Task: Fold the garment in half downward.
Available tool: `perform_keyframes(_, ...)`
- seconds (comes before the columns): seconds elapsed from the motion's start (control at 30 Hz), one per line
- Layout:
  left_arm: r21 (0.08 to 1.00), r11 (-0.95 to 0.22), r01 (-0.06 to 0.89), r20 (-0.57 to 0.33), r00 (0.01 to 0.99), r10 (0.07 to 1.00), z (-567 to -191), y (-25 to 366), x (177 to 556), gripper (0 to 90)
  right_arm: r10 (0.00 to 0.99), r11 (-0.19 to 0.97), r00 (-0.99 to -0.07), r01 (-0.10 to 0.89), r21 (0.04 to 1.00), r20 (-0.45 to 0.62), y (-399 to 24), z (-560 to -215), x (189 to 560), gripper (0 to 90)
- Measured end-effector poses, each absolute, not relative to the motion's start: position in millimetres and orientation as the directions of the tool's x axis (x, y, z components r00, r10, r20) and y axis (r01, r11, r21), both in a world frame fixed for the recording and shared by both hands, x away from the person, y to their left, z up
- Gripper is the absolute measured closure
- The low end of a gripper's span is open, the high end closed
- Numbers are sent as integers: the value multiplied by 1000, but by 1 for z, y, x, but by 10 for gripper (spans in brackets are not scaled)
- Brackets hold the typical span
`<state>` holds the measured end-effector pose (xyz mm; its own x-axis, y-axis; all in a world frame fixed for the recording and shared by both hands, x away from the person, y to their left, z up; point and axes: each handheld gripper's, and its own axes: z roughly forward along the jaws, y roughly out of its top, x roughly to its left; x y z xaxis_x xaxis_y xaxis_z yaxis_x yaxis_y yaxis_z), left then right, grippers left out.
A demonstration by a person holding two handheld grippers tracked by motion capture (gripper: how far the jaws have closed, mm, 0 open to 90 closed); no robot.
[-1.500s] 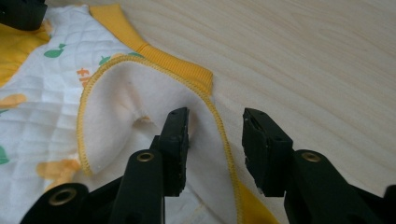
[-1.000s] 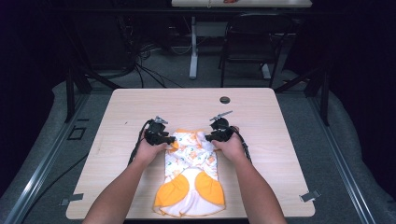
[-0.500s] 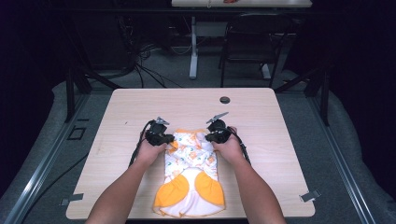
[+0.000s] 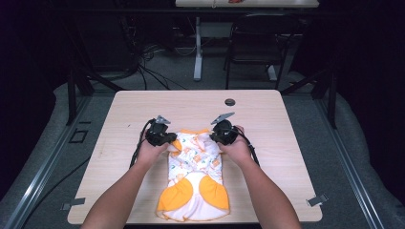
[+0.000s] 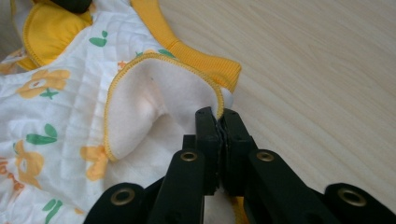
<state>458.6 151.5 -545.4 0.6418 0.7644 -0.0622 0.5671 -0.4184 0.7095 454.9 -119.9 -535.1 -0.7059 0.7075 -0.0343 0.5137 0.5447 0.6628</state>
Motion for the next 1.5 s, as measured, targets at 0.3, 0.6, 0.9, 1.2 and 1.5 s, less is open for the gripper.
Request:
perform_keyframes(0.3, 737, -407, 540, -57, 649, 759, -531, 153, 458, 846, 715, 520, -698, 497, 694, -35, -124, -524, 453, 873)
perform_keyframes(0.6, 751, -409, 518, -45, 659, 751, -518, 154, 457, 846, 710, 528, -702, 481, 700, -53, -124, -510, 451, 872)
perform_keyframes(0.9, 775, -406, 485, -30, 669, 743, -501, 158, 459, 846, 700, 540, -710, 460, 705, -73, -122, -492, 451, 872)
perform_keyframes(1.2, 789, -407, 461, -8, 669, 743, -485, 159, 460, 846, 695, 550, -710, 423, 720, -113, -120, -473, 451, 872)
perform_keyframes(1.5, 808, -412, 422, 16, 683, 730, -472, 160, 456, 846, 678, 568, -718, 375, 733, -158, -121, -459, 446, 872)
